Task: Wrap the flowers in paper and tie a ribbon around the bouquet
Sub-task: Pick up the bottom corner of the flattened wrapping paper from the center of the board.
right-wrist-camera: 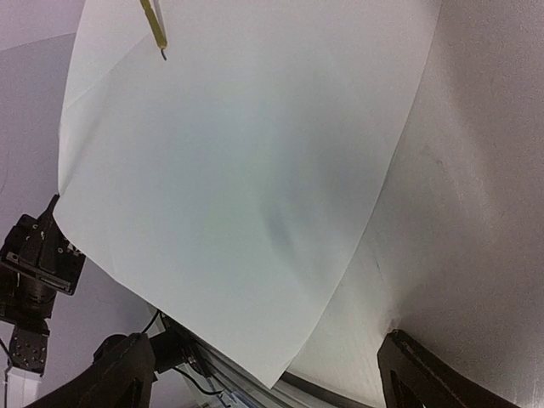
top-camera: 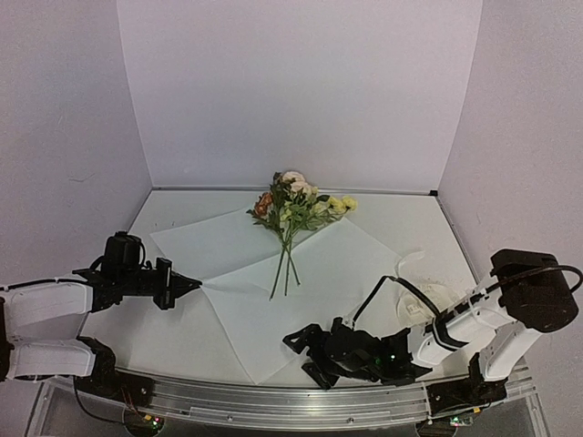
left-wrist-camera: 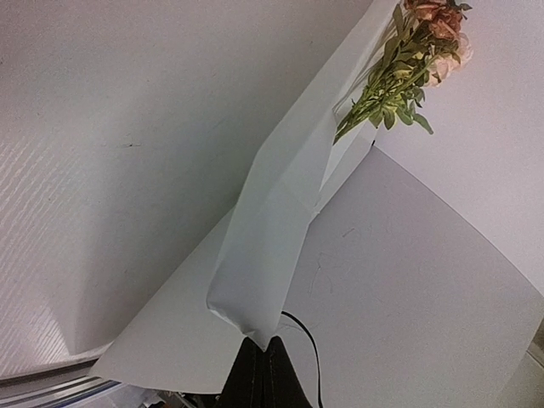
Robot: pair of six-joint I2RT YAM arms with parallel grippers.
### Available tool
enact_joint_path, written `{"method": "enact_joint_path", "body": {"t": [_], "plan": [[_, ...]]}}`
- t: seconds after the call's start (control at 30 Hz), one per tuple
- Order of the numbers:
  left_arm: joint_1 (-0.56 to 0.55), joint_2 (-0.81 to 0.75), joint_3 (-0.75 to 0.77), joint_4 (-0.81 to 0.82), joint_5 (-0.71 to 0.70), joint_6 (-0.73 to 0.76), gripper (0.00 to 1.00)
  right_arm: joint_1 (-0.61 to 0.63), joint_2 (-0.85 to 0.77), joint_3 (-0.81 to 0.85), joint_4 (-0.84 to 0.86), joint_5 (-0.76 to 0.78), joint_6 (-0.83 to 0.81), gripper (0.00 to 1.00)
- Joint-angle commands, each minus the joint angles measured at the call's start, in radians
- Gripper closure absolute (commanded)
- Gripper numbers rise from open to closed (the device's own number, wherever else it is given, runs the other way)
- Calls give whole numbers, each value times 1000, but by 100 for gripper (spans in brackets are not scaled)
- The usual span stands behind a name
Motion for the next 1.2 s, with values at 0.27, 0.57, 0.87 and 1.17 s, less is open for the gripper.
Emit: {"method": "enact_joint_path", "body": {"t": [0.27, 0.57, 0.87, 1.17], "plan": [[11, -2, -17, -3, 25, -17, 100, 6, 57, 14, 36, 64, 3, 9], [26, 84, 117, -63, 79, -78, 100, 6, -29, 48, -123, 73, -49, 9], [35, 105, 160, -149, 80, -143, 100, 38, -95, 574, -981, 245, -637, 5], [37, 111, 161, -162, 83, -133, 100, 177, 224, 1051, -1311, 281, -1168, 5]]}}
